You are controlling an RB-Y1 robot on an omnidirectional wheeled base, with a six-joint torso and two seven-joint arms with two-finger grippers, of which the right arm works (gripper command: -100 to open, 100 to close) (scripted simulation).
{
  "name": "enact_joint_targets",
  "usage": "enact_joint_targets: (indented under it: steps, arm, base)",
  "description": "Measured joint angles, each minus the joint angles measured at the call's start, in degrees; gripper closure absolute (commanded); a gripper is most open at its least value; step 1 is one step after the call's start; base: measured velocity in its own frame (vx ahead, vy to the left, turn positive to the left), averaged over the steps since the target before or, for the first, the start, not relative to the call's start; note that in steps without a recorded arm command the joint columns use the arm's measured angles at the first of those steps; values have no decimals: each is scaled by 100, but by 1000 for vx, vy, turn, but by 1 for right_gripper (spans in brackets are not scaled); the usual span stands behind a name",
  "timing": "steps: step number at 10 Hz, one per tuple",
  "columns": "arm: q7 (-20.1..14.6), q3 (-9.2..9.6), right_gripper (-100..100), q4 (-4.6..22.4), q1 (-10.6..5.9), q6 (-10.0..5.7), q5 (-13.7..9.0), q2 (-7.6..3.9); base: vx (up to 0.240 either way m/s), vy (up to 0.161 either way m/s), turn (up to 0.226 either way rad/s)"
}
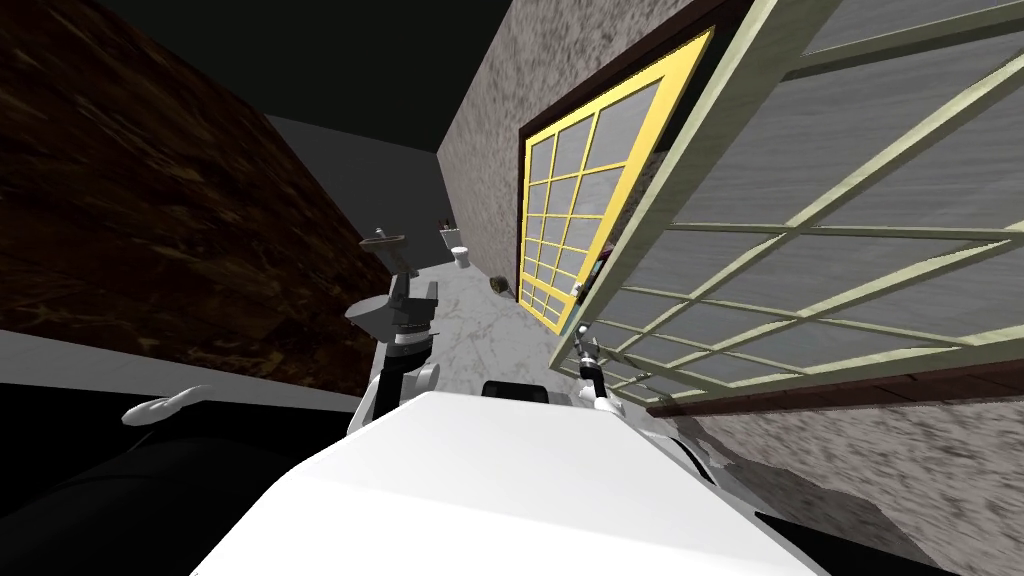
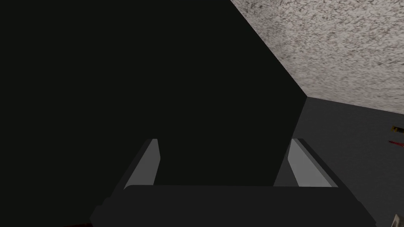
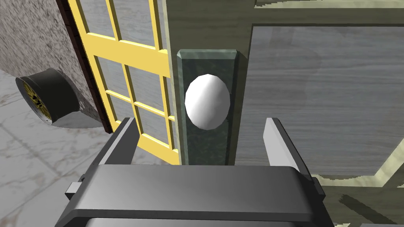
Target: Pull the door open
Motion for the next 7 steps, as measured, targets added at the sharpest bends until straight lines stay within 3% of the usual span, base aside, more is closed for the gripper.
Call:
enact_joint_targets:
  steps: [2,3,7]
  arm:
    - [-117,-35,-100,114,21,-84,-30,-130]
    - [-130,-38,100,104,26,-83,-32,-137]
    - [-114,-43,100,117,22,-74,-33,-145]
  base:
    - [159,-20,58]
    - [-20,2,-20]
    - [-24,0,-2]
